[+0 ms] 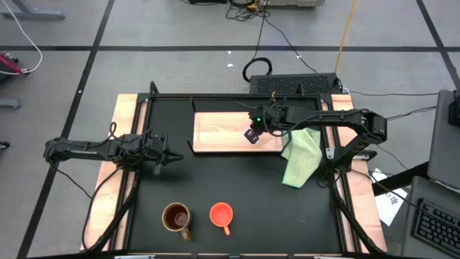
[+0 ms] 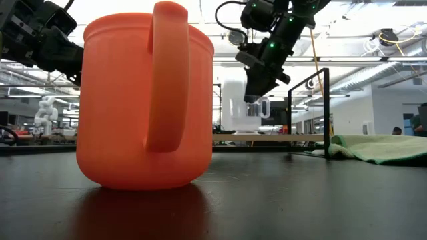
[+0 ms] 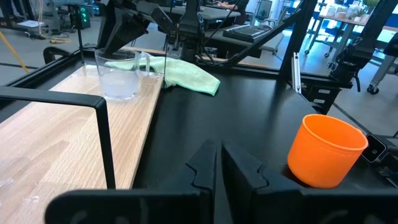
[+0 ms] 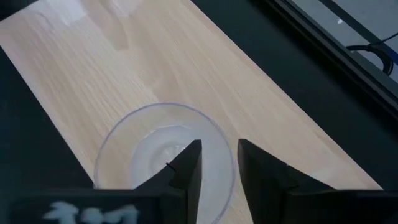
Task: Stack small to large cups/mugs on shelf
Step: Put the transparent mug on the shelf
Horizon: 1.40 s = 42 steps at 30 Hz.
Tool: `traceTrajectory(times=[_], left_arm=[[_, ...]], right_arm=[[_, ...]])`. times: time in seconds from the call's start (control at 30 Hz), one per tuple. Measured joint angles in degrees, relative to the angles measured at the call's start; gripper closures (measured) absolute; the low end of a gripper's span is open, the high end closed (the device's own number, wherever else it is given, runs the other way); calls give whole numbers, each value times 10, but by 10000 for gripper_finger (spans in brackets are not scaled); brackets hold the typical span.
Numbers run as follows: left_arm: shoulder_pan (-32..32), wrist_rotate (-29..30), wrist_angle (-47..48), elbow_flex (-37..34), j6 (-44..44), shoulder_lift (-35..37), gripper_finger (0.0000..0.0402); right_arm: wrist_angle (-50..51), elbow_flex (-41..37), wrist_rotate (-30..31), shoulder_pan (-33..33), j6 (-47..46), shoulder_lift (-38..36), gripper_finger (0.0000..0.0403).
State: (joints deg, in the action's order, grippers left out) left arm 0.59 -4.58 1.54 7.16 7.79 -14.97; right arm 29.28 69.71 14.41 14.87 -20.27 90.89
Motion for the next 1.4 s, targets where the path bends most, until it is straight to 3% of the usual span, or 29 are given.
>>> traceTrajectory(times=[0.5,0.87,1.1,1.4], left_arm=[[0,0,-1,0,8,0,376],[0,11,-85,3,25,-1,376],[0,48,-56,80,16,-69,376],[-2,89,-55,195,-26,-238,376]], right_arm=[[-32,0,1,0,34,-15,287],[-46,0,3,-1,78,-97,287],[-42,-9,3,-15,126,-128,287],[-17,-42,3,-42,202,-128,287]])
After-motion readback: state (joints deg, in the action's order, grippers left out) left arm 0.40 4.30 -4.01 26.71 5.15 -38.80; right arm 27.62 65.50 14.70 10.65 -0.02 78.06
